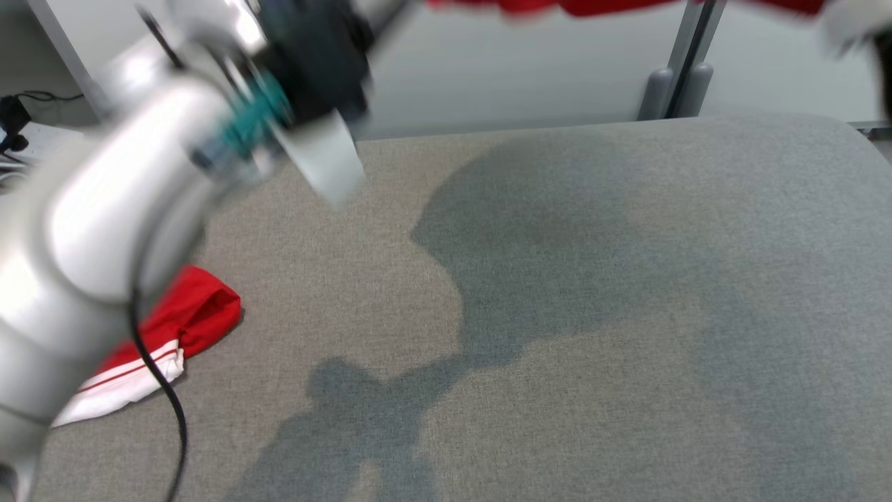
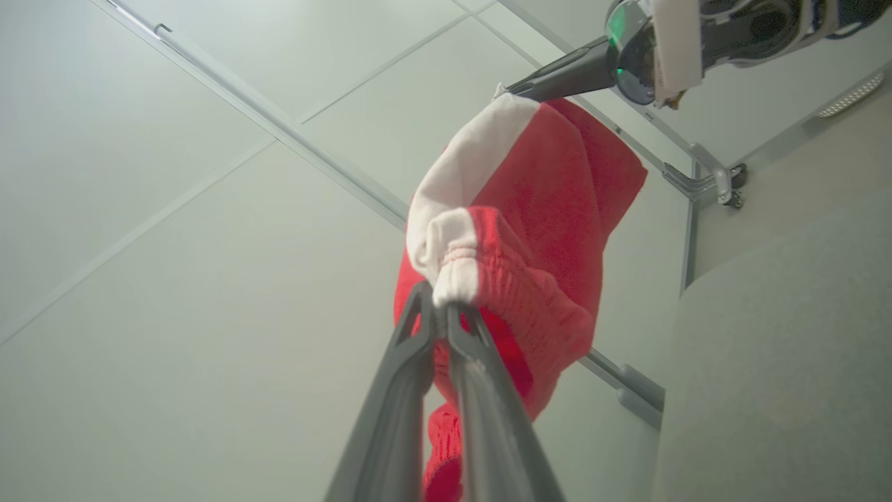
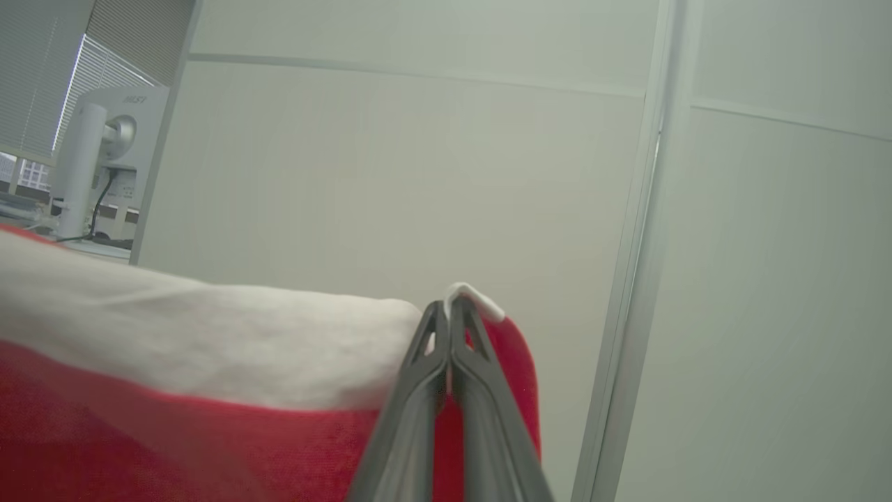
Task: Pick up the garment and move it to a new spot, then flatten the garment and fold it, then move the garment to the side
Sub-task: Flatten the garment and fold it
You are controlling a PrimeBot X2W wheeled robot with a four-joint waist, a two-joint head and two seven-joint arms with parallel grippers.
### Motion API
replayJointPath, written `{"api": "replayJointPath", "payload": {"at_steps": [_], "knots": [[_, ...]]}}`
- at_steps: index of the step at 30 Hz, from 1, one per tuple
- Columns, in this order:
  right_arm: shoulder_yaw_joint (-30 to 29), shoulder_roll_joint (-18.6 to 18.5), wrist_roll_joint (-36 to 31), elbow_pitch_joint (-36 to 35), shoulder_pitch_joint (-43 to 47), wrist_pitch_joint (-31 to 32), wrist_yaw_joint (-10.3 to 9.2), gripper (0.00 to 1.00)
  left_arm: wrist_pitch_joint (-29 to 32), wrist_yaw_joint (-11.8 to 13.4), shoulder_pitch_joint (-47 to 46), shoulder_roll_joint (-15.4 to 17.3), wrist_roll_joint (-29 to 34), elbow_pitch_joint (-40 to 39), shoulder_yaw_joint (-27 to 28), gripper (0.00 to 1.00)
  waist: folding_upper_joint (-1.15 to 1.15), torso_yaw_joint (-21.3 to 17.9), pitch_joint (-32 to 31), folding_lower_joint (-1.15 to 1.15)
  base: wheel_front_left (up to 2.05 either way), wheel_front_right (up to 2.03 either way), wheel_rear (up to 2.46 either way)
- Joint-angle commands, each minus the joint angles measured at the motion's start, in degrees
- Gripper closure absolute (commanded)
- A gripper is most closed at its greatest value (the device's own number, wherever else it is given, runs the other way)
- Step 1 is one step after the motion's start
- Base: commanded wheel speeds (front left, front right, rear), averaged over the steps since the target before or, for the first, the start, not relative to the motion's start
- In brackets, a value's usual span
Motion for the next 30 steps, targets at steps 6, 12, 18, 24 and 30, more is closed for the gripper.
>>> {"api": "replayJointPath", "payload": {"at_steps": [6, 12, 18, 24, 30], "knots": [[6.3, 0.8, 5.2, 7.7, 18.6, -0.3, 0.18, 1.00, 0.2, 0.0, 15.2, 1.1, 4.5, 1.8, -7.6, 1.00, 0.00, 0.6, 4.6, 0.00, 0.00, 0.00, 0.00], [4.3, 1.6, 9.1, 7.6, 29.1, -0.3, 0.18, 1.00, 0.2, 0.8, 24.3, -4.1, 6.8, 7.7, -6.0, 1.00, 0.00, 0.6, 7.2, 0.00, 0.00, 0.00, 0.00], [1.3, 0.1, 8.7, 2.0, 37.6, -0.3, 0.18, 1.00, 0.2, 1.5, 30.4, -4.0, 10.3, 7.4, -5.6, 1.00, 0.00, 0.7, 6.2, 0.00, 0.00, 0.00, 0.00], [1.8, -2.1, 8.6, -1.2, 45.0, -0.3, 0.18, 1.00, 0.2, 0.9, 33.8, -2.2, 14.8, 4.9, -10.3, 1.00, 0.00, 1.7, 3.9, 0.00, 0.00, 0.00, 0.00], [3.2, -3.5, 10.9, -5.1, 50.7, 3.1, 0.18, 1.00, 0.2, 0.4, 35.7, -0.8, 15.6, 3.1, -14.4, 1.00, 0.00, 2.0, 2.6, 0.00, 0.00, 0.00, 0.00]]}}
